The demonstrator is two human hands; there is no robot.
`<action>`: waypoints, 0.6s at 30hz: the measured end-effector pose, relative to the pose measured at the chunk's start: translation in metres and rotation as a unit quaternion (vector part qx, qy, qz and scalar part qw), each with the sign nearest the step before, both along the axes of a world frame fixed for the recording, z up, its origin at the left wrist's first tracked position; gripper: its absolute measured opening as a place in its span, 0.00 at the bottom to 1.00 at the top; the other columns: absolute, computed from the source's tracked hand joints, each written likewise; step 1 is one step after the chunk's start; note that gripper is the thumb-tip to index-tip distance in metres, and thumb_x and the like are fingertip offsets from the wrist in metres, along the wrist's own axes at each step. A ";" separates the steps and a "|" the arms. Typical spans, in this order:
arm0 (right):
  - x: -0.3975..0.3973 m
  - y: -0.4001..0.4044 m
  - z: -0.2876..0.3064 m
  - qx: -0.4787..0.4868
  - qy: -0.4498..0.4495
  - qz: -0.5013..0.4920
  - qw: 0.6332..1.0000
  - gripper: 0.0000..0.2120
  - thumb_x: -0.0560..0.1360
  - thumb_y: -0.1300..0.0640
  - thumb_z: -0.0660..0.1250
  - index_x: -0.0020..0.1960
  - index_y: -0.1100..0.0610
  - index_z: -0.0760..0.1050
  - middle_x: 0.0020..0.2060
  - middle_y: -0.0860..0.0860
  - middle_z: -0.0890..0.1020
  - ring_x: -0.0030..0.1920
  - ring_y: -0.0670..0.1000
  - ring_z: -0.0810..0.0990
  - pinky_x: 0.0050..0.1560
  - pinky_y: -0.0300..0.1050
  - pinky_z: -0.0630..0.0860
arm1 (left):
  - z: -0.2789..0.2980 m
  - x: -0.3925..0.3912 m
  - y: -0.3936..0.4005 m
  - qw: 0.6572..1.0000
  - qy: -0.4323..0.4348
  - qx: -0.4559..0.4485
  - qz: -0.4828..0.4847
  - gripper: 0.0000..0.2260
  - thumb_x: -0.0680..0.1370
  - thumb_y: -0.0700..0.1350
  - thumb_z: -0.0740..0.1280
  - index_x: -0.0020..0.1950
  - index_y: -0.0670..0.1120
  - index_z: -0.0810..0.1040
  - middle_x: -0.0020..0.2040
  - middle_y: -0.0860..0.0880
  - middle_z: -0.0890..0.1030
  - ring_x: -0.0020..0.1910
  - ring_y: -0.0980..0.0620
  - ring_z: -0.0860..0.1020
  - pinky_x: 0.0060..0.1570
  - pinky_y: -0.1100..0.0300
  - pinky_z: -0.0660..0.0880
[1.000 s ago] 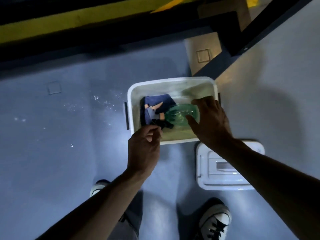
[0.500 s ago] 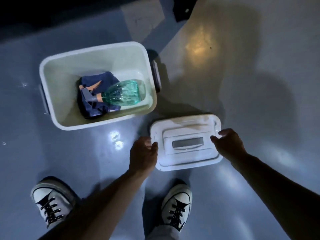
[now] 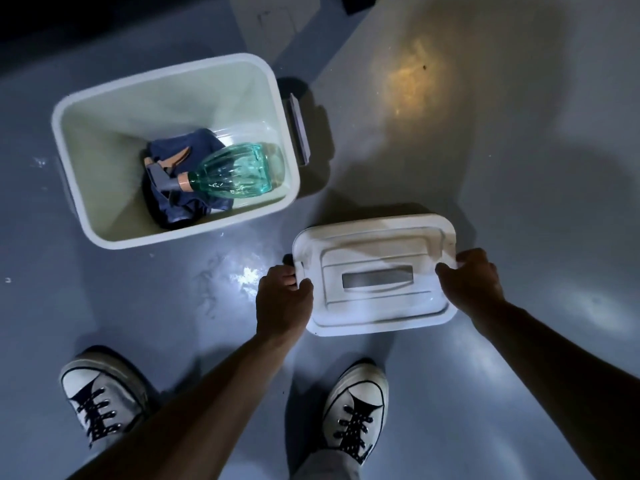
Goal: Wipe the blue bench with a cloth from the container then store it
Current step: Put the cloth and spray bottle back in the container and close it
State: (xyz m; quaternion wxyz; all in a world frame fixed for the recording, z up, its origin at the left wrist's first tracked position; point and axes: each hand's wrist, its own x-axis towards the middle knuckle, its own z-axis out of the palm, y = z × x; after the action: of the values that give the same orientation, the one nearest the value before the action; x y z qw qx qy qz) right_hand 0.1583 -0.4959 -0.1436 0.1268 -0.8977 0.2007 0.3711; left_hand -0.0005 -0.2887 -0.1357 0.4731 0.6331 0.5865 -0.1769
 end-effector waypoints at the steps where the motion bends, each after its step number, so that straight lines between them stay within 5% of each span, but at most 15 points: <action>1: -0.001 0.001 0.007 0.005 -0.007 0.002 1.000 0.19 0.74 0.51 0.68 0.62 0.56 0.69 0.60 0.59 0.74 0.52 0.61 0.76 0.58 0.56 0.77 | 0.007 -0.001 0.002 1.000 -0.004 0.000 0.008 0.12 0.77 0.42 0.69 0.60 0.46 0.79 0.50 0.54 0.80 0.45 0.56 0.79 0.47 0.66 0.73; 4: -0.004 0.009 0.037 0.015 -0.030 0.012 0.999 0.18 0.74 0.52 0.68 0.61 0.55 0.69 0.59 0.58 0.76 0.52 0.60 0.78 0.59 0.56 0.77 | 0.037 -0.006 0.009 0.998 -0.016 -0.008 0.057 0.12 0.76 0.44 0.70 0.59 0.51 0.78 0.51 0.55 0.82 0.51 0.51 0.83 0.56 0.54 0.80; 9: 0.000 0.037 0.101 0.049 -0.060 0.035 0.996 0.18 0.74 0.51 0.69 0.62 0.53 0.70 0.57 0.58 0.79 0.49 0.58 0.80 0.51 0.49 0.77 | 0.101 -0.021 0.028 0.993 -0.040 0.017 0.106 0.12 0.77 0.41 0.70 0.58 0.51 0.77 0.49 0.57 0.81 0.45 0.57 0.80 0.38 0.77 0.70; 11: 0.001 0.056 0.125 0.068 -0.065 0.051 0.994 0.18 0.74 0.50 0.70 0.60 0.51 0.70 0.56 0.58 0.80 0.47 0.56 0.81 0.50 0.49 0.79 | 0.128 -0.027 0.043 0.991 -0.053 0.033 0.116 0.12 0.76 0.38 0.70 0.58 0.49 0.78 0.49 0.55 0.82 0.46 0.55 0.80 0.36 0.78 0.70; 18: 0.004 0.156 0.165 0.127 -0.075 0.100 0.984 0.17 0.71 0.48 0.69 0.59 0.48 0.72 0.52 0.56 0.82 0.43 0.55 0.84 0.48 0.51 0.83 | 0.168 -0.045 0.127 0.983 -0.086 0.064 0.146 0.14 0.77 0.41 0.71 0.59 0.55 0.77 0.57 0.53 0.83 0.58 0.49 0.82 0.60 0.45 0.81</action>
State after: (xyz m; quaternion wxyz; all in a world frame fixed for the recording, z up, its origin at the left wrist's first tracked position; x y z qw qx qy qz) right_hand 0.1620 -0.3395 0.0219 0.2163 -0.9152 0.0513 0.3360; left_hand -0.0455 -0.1616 0.0324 0.5012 0.5823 0.6400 -0.0126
